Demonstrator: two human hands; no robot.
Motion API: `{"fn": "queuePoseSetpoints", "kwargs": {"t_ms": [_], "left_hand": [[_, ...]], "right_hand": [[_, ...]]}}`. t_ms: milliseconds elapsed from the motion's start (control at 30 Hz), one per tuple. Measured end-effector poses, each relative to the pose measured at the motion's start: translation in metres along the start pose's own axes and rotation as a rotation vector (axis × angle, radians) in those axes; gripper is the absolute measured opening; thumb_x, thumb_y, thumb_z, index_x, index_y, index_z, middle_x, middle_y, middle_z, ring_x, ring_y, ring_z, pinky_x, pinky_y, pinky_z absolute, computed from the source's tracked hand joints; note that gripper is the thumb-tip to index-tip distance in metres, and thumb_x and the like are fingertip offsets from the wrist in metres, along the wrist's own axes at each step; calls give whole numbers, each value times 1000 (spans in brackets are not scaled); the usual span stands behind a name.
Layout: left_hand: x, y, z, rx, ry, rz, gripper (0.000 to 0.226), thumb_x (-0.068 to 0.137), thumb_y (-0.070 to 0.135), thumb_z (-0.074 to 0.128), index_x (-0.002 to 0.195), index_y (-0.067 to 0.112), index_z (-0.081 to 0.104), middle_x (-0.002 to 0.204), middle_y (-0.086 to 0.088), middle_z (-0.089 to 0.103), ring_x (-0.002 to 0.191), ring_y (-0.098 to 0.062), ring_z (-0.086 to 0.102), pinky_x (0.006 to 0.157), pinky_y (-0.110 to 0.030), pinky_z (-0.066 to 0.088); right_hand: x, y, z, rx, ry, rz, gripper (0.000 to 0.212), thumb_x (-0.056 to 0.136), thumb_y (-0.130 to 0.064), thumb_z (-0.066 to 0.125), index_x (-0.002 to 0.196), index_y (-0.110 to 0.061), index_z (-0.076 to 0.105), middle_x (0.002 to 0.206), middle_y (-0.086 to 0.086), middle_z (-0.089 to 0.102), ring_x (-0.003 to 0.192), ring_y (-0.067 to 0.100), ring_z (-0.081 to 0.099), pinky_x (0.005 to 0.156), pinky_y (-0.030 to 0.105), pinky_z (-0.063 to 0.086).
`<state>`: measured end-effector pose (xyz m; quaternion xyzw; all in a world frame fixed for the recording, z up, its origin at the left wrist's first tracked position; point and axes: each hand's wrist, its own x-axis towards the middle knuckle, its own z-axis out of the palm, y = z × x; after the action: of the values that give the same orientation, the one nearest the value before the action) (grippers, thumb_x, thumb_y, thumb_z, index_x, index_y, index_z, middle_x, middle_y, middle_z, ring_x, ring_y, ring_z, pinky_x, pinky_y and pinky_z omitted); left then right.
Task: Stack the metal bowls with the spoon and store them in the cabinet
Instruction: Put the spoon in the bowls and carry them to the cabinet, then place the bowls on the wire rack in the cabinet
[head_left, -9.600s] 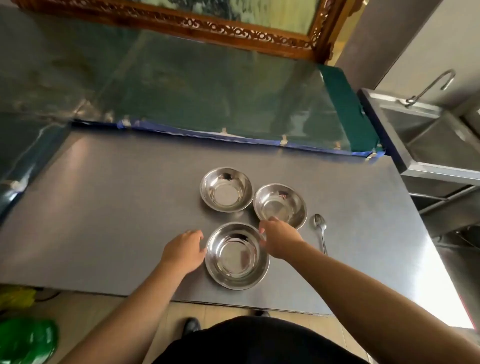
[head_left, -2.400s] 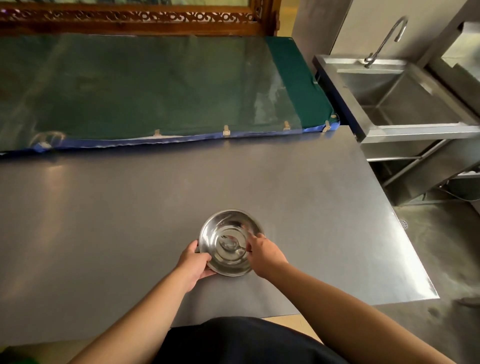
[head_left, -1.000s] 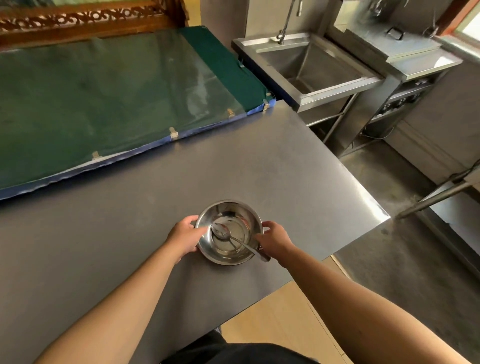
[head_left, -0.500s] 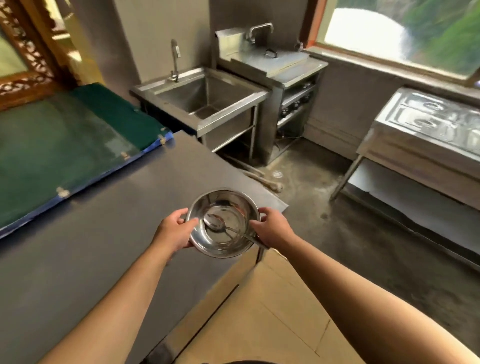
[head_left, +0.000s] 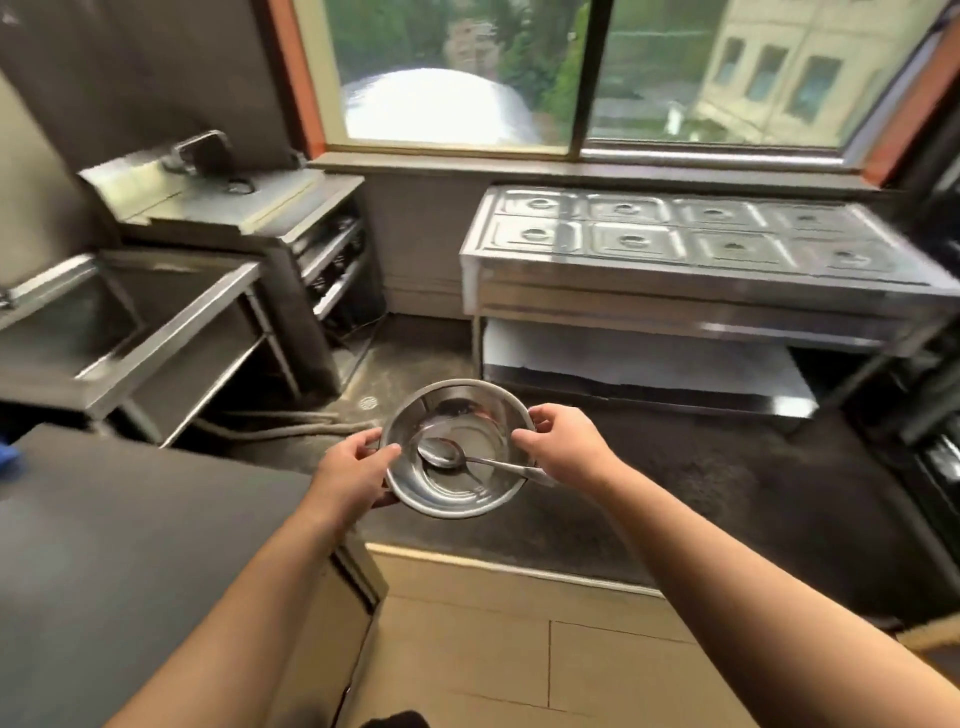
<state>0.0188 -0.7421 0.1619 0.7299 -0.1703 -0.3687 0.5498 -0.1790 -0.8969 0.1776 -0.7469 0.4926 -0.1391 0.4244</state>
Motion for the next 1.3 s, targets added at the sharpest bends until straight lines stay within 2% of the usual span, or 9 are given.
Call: {"fn": "queuePoseSetpoints", "kwargs": {"t_ms": [133,233,433,633,800,933,1100,1233,1300], "left_hand": [[27,30,69,29,-160,34,33,97,7,62,129,8,59,100,-7,71,71,-17,69,48,-26,58],[50,50,116,53,-261,71,29,96,8,63,125,11,62,98,-6,72,67,-15,69,48,-25,58],[119,90,220,111,-479,125,15,96,11,64,108,21,66,84,0,74,56,-6,69,47,-24,57],[179,137,311,222,-681,214,19,95,18,66,113,26,66,85,3,76,64,-4,71,54,-27,59],[210,177,398,292,-902,288,17,95,19,65,92,35,70,75,9,79,67,-8,74,69,-40,64],[216,193,463,321,-1012,290,16,95,22,66,88,35,69,79,5,80,71,-14,76,71,-43,65],[214,195,567,385,-1114,312,14,95,21,64,92,31,74,81,-1,80,71,-18,77,74,-44,64],[208,196,658,398,-1170,305,15,94,20,65,96,31,75,83,-5,80,78,-26,78,77,-47,64],[206,197,703,376,-1172,275,14,93,19,66,97,27,77,84,-9,80,80,-31,78,79,-50,63]], "right_hand": [[11,34,-55,68,136,81,7,88,-23,72,92,-29,70,86,-9,73,83,14,71,85,34,58],[22,55,-88,91,233,134,15,89,-22,72,79,-32,65,78,-12,71,70,6,67,78,30,56],[60,86,-151,156,427,255,7,88,-21,74,84,-27,71,79,-7,76,74,13,73,80,36,60],[97,103,-202,244,598,373,5,78,-32,71,74,-29,73,72,-9,78,66,13,73,78,41,60],[118,126,-246,303,744,444,16,65,-44,66,78,-49,71,59,-5,70,53,5,58,71,41,59],[125,154,-278,349,825,496,31,60,-51,62,89,-47,72,73,5,77,63,12,65,78,48,60],[133,213,-334,356,926,540,23,71,-37,63,90,-38,75,58,-3,68,58,12,56,76,49,60],[144,273,-396,333,998,576,31,77,-27,63,97,-4,69,58,1,55,61,17,49,79,53,58],[150,299,-430,325,1010,584,24,82,-22,66,95,-2,69,59,2,56,61,17,51,79,51,58]]}}
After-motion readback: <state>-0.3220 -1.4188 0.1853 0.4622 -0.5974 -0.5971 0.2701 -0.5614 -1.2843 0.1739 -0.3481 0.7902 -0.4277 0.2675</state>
